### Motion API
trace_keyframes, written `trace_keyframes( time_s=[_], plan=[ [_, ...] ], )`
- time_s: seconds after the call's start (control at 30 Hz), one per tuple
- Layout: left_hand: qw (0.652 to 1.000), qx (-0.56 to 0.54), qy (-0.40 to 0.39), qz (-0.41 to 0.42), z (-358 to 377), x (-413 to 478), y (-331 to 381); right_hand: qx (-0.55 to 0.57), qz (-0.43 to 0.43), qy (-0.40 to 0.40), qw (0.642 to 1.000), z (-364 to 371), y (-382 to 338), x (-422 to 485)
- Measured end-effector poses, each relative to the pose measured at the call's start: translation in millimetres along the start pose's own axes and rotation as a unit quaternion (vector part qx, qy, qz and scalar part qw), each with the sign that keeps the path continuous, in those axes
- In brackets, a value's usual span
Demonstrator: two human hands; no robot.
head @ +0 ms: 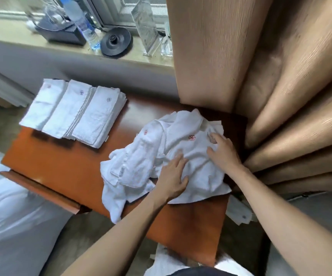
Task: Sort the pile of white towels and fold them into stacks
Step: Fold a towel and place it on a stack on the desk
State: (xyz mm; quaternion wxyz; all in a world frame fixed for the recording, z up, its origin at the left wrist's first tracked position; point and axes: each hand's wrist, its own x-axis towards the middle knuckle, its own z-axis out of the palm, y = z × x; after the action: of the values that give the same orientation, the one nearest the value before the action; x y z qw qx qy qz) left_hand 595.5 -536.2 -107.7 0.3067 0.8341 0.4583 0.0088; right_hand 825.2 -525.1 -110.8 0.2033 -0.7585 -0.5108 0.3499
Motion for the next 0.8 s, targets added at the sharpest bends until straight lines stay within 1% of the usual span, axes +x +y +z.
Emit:
trace_keyframes(
  time_s=[0.1, 0.17, 0.27, 0.37, 0.43, 0.5, 0.57, 0.6, 0.67, 0.8],
  plan=[
    [0.999, 0.012, -0.003, -0.03, -4, -8, -2, 0.055, -0.002, -0.018, 0.998, 10, 1, -7],
    [0.999, -0.003, 0.008, -0.043, -6, -9, 10, 0.067, 0.004, -0.029, 0.997, 10, 8, -16],
    [0.999, -0.031, 0.031, -0.025, -13, -10, 30, 0.061, -0.01, -0.029, 0.998, 8, 8, -30],
    [0.996, -0.049, 0.066, 0.018, -29, -17, 45, 0.048, -0.047, -0.035, 0.997, 9, -4, -57],
    [0.995, -0.006, 0.08, 0.066, -41, -18, 52, 0.032, -0.075, -0.032, 0.996, 5, -14, -73],
    [0.991, 0.034, 0.071, 0.106, -49, -17, 56, 0.027, -0.099, -0.023, 0.994, -4, -24, -88],
    [0.987, 0.045, 0.05, 0.144, -52, -21, 58, 0.023, -0.119, -0.012, 0.993, -11, -33, -109],
    [0.983, 0.047, 0.051, 0.168, -52, -25, 57, 0.021, -0.123, -0.011, 0.992, -14, -36, -121],
    [0.974, 0.05, 0.081, 0.206, -50, -32, 56, 0.025, -0.115, -0.004, 0.993, -20, -42, -144],
    [0.959, 0.028, 0.146, 0.239, -48, -39, 54, 0.018, -0.072, 0.064, 0.995, -35, -42, -181]
  ],
)
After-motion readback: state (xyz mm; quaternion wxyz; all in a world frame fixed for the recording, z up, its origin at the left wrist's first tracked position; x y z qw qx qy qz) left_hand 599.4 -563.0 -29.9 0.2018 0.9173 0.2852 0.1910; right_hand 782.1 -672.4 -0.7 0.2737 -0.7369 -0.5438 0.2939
